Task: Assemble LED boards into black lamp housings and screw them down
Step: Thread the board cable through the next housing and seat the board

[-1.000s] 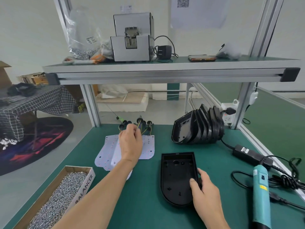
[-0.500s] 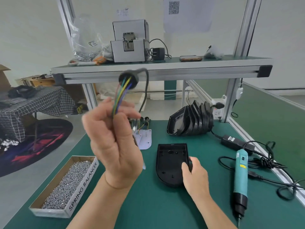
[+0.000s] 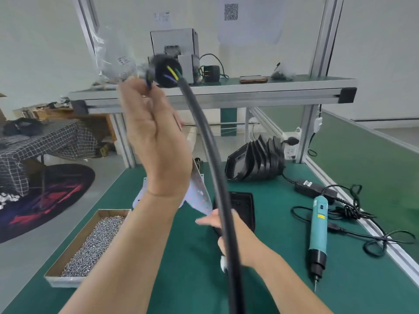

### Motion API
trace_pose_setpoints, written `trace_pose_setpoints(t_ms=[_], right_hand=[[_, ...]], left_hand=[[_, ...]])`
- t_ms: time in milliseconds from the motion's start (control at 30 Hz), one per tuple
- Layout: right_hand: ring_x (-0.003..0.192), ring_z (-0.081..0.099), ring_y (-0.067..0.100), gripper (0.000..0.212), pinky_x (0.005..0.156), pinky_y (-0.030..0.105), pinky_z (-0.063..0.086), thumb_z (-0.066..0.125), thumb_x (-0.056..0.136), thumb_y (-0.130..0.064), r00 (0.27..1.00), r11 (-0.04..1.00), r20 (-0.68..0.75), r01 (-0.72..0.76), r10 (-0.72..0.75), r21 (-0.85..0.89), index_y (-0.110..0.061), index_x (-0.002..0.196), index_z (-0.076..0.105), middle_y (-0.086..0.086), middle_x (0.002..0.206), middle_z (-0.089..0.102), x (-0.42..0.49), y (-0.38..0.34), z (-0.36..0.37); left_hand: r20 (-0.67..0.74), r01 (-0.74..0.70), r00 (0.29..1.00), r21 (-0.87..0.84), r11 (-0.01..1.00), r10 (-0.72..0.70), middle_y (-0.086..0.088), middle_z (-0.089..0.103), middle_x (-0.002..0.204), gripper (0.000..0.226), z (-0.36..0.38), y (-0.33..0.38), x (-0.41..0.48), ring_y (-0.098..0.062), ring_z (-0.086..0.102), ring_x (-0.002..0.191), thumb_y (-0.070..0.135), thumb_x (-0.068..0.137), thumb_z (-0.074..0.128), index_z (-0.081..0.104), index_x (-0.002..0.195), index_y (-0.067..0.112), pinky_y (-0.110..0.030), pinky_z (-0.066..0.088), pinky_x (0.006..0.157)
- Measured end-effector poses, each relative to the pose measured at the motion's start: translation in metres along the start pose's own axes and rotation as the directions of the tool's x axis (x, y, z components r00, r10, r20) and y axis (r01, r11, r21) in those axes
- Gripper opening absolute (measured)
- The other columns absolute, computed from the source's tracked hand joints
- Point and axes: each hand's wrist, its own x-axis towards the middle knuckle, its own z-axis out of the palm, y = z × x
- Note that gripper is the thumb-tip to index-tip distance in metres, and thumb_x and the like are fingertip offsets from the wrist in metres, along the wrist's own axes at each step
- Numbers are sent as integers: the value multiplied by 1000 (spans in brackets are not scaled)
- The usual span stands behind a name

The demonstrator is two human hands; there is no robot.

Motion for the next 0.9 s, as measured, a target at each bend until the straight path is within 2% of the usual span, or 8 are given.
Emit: trace_pose_setpoints(t_ms=[133, 200, 267, 333, 467, 600, 733, 900], right_hand=[[113, 38, 20, 82, 105, 33, 33, 41, 80, 14, 973, 941, 216, 147, -81, -306, -40, 140, 57, -11, 129, 49, -21, 4, 4], [112, 36, 21, 80, 99, 31, 31, 43, 80, 11, 946, 885, 307, 226, -100, -408, -39, 142, 54, -7, 137, 48, -28, 3, 8], [104, 33, 16, 69, 89, 27, 28, 45, 83, 6, 936, 848, 341, 251, -89, -468, -34, 138, 58, -5, 134, 52, -32, 3, 7], [94, 29, 7, 59, 85, 21, 29, 43, 83, 3, 940, 879, 334, 215, -68, -426, -31, 126, 65, -7, 123, 56, -39, 6, 5], [100, 52, -3, 41, 88, 12, 42, 41, 77, -14, 948, 991, 302, -67, 100, -119, -38, 101, 65, -21, 114, 53, -61, 7, -5], [87, 62, 7, 11, 80, 19, 49, 66, 91, -16, 998, 995, 16, -64, 63, 80, -25, 91, 71, -13, 97, 65, -54, -3, -13], [67, 66, 16, 14, 67, 26, 54, 66, 90, -3, 924, 937, -302, -135, 237, 323, -17, 88, 66, 5, 78, 70, -24, 0, -37], [76, 70, 16, 16, 67, 17, 51, 61, 93, -5, 856, 945, -403, -279, 325, 169, -19, 86, 60, 3, 90, 67, 19, 33, -70]], left_hand=[[97, 133, 978, 406, 904, -188, 11, 41, 63, 13, -3, -38, -6, 3, 46, 58, 12, 105, 41, 43, 93, 16, -12, 35, 53], [181, 178, 921, 591, 787, -344, 6, 48, 66, 11, -12, -70, -11, -2, 48, 61, 18, 105, 36, 42, 95, 19, -18, 32, 51], [247, 153, 829, 763, 628, -502, -3, 50, 70, 12, -23, -103, -18, -22, 50, 66, 18, 102, 31, 40, 95, 22, -35, 34, 55], [258, 110, 719, 875, 472, -645, -8, 50, 73, 12, -37, -135, -32, -31, 51, 68, 14, 98, 30, 39, 94, 20, -37, 35, 58], [134, 160, 535, 953, 256, -834, -12, 50, 86, 12, -74, -181, -71, -33, 48, 77, 3, 94, 34, 40, 100, 12, -38, 36, 64], [125, 133, 487, 968, 215, -864, -17, 61, 99, 11, -87, -198, -106, -37, 55, 87, 4, 99, 32, 43, 99, 8, -40, 42, 73], [210, 4, 431, 972, 235, -878, -16, 65, 106, 23, -86, -190, -120, -34, 55, 92, 18, 104, 30, 48, 93, 9, -41, 43, 85], [84, -149, 295, 988, 41, -952, -7, 42, 132, 68, -120, -168, -112, -33, 42, 124, 70, 82, 56, 47, 124, 18, -44, 42, 94]])
